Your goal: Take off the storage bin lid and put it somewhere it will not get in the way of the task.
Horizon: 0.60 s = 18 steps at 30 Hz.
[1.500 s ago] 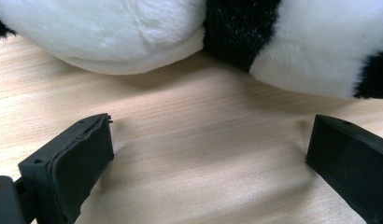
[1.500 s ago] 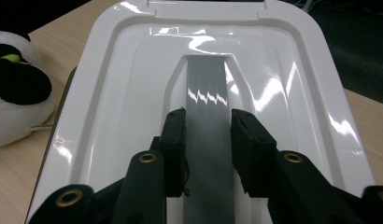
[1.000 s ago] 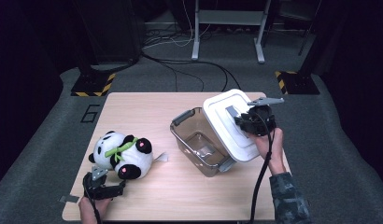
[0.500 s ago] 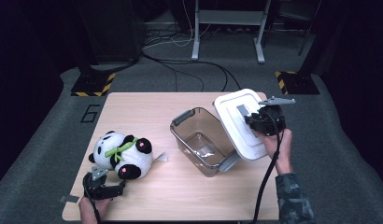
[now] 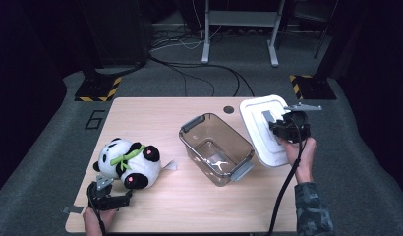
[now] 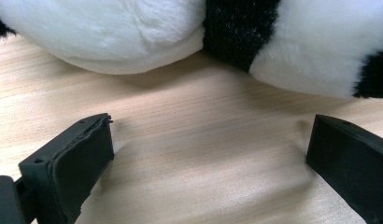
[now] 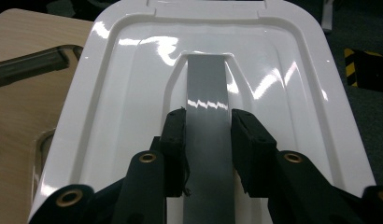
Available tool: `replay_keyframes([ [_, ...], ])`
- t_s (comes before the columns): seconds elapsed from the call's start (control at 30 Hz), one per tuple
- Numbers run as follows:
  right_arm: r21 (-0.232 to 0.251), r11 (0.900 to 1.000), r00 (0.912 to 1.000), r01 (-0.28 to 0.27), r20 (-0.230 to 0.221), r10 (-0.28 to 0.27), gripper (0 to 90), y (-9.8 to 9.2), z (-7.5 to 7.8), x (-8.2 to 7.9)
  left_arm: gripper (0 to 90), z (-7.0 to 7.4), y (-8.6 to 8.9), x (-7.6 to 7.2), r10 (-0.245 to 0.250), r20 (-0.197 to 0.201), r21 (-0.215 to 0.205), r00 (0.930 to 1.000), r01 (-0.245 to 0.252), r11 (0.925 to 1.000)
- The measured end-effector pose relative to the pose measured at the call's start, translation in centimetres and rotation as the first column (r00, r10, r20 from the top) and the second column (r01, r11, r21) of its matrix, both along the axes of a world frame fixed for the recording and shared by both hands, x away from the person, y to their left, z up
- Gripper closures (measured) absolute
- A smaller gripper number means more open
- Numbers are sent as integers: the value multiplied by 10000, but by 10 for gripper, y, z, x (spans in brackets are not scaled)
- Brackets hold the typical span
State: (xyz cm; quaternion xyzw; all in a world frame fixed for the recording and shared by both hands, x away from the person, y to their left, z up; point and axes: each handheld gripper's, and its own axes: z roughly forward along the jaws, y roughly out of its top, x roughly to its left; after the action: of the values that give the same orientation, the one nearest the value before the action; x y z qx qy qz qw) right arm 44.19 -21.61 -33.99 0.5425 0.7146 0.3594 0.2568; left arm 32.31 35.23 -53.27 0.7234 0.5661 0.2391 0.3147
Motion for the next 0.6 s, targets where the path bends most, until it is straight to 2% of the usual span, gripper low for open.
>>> replay_keyframes([
  [0.17, 33, 9988, 9988, 483, -67, -483, 669, -10, -5, 3, 2, 0, 0, 0, 3, 2, 1, 10000, -3, 10000],
  [0.27, -48, 9971, 9967, 758, -279, -759, 669, -15, -10, 8, 2, 0, 0, 0, 0, 7, 10, 10000, 0, 10000],
  [0.6, -101, 9909, 9873, 1346, -839, -1349, 669, -18, -40, 26, 2, 0, 0, 0, 3, 7, 12, 10000, -3, 10000],
])
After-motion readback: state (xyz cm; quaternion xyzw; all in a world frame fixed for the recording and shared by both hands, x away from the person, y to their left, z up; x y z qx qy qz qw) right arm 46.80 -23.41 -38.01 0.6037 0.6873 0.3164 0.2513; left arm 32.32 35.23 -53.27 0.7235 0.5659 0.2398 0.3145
